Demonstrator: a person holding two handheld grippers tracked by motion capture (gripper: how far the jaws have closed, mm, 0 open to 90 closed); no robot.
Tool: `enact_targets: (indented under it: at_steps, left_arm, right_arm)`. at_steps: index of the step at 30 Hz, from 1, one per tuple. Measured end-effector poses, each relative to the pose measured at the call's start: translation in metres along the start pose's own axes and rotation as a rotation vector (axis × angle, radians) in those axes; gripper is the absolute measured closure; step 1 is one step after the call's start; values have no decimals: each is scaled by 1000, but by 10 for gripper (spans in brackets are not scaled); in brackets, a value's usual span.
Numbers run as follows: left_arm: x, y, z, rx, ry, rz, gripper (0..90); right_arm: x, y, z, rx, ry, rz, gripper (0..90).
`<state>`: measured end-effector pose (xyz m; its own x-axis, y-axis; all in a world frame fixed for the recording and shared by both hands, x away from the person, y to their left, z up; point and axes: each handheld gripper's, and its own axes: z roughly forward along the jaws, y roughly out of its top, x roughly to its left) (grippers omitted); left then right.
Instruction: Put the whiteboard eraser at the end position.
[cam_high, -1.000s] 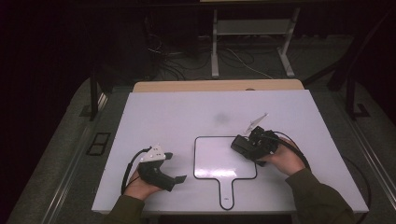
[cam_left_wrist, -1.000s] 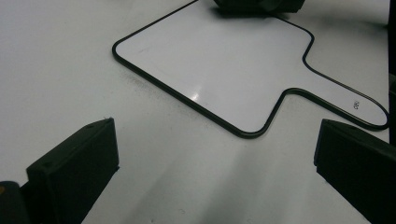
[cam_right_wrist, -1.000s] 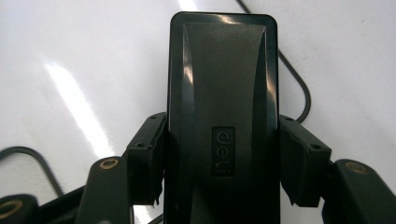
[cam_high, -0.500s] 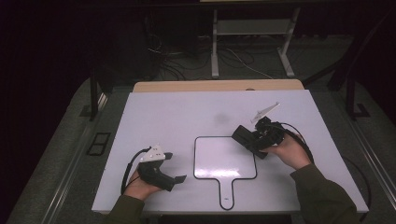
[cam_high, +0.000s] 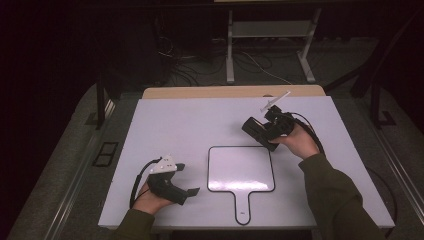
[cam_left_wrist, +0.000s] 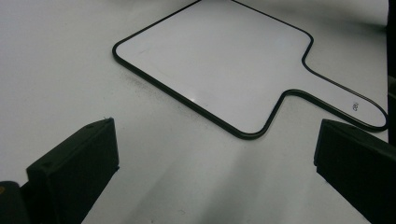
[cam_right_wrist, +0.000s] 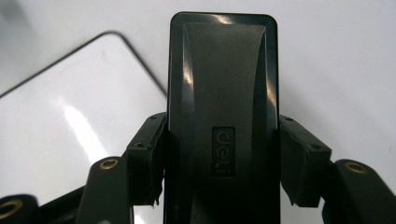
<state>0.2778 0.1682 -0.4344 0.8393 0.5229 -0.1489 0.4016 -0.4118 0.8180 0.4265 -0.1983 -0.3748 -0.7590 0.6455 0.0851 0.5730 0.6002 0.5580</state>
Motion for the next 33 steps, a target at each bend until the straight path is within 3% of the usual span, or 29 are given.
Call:
enact_targets:
  at_steps: [6, 15, 22, 33]
  left_arm:
    - [0, 0, 1, 2, -2, 4, 0]
    - [-1, 0, 0, 1, -1, 9, 0]
    - [-1, 0, 0, -2, -3, 5, 0]
    - [-1, 0, 0, -6, -5, 5, 0]
  right_arm:
    - [-10, 24, 19, 1, 5, 2, 388]
    - [-26, 58, 57, 52, -26, -5, 388]
    - [-33, 67, 81, 91, -46, -14, 387]
    - [-37, 68, 95, 91, -53, -4, 386]
